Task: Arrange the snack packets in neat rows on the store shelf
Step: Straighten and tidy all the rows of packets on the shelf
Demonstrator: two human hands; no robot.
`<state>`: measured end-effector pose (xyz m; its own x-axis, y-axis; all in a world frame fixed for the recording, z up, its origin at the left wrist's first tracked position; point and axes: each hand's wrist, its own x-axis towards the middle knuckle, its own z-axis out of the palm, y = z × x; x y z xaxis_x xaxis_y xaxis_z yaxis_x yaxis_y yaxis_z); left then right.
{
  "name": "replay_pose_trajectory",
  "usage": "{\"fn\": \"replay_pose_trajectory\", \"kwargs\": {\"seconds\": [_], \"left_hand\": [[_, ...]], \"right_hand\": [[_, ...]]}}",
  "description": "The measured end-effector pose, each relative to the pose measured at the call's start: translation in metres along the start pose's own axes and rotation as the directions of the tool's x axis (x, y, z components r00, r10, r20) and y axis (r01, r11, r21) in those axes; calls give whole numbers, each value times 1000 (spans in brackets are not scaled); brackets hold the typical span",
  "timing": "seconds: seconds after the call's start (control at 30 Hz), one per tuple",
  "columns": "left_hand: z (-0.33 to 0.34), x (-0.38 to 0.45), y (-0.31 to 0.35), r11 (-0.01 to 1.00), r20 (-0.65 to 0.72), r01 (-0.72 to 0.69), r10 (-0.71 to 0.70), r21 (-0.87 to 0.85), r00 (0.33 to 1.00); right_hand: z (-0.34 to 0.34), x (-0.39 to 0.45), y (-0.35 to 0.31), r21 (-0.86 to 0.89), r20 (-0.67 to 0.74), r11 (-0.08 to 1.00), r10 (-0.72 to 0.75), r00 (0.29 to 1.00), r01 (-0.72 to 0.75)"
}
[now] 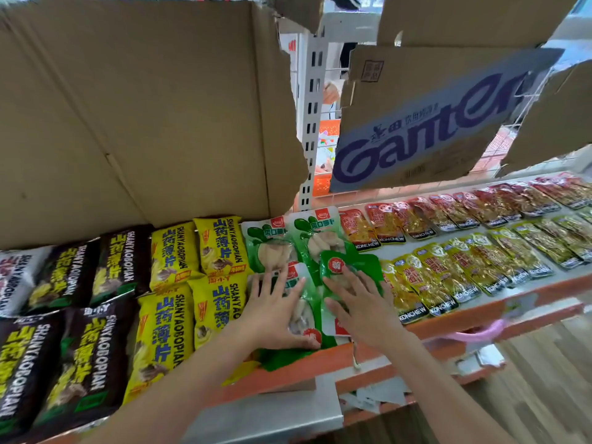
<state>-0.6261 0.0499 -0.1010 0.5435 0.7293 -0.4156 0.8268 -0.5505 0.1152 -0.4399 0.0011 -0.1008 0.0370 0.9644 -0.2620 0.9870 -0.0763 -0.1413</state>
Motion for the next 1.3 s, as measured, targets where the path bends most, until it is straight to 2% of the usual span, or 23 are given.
{"fn": "replay_pose_trajectory", "kwargs": {"seconds": [0.07,0.2,0.27,0.3,0.37,0.43,0.47,0.57,0.67,0.73,0.8,0.87,0.93,1.0,1.03,1.1,1.2,1.3], "left_hand": [[-5,0,4,1000,-9,12,-12,-11,1000],[-23,11,6,977,-210,93,-133,-192,969],[-30,24,4,968,-220,115,-165,-221,961],[-31,30,3,969,-195,125,-168,-212,966],[-29,41,1,976,-116,143,-163,-167,980],[-22,48,-2,983,-67,148,-156,-110,986],[-18,50,-3,984,-63,146,-153,-97,986],[-12,52,-8,987,-89,126,-134,-97,987],[-16,51,-8,988,-94,113,-123,-102,988],[-24,48,-3,976,-100,135,-153,-172,983],[-35,48,8,952,-154,136,-183,-275,971],[-43,49,25,956,-255,35,-113,-292,960],[-47,52,50,960,-323,-131,46,-249,945],[-44,59,77,958,-317,-233,172,-168,933],[-40,63,89,963,-295,-241,197,-118,935],[-25,71,107,983,-258,-177,161,-40,953],[-5,77,113,1000,-200,-29,30,9,979],[-3,76,111,998,-187,59,-55,14,981]], "right_hand": [[-13,4,2,11,-1,999,-36,999,37],[-32,33,2,94,-156,992,-63,986,78],[-37,54,3,95,-218,990,-80,973,102],[-38,64,4,56,-207,989,-120,971,134],[-35,79,4,-73,-95,974,-222,970,215],[-31,86,6,-153,-12,958,-248,969,243],[-30,88,7,-158,-14,960,-235,972,230],[-25,89,10,-104,-73,978,-190,979,182],[-22,89,14,-21,-111,977,-215,970,214],[-25,88,20,118,-139,966,-215,967,232],[-31,83,32,238,-178,952,-153,972,193],[-38,75,51,338,-223,929,-76,972,150],[-44,63,79,400,-244,908,-23,970,122],[-48,50,111,362,-255,926,-10,967,105],[-47,45,126,314,-254,944,-21,967,103],[-42,35,152,195,-180,975,-73,981,108],[-29,26,173,98,5,990,-105,995,104],[-14,27,182,101,-68,981,-158,985,165]]}}
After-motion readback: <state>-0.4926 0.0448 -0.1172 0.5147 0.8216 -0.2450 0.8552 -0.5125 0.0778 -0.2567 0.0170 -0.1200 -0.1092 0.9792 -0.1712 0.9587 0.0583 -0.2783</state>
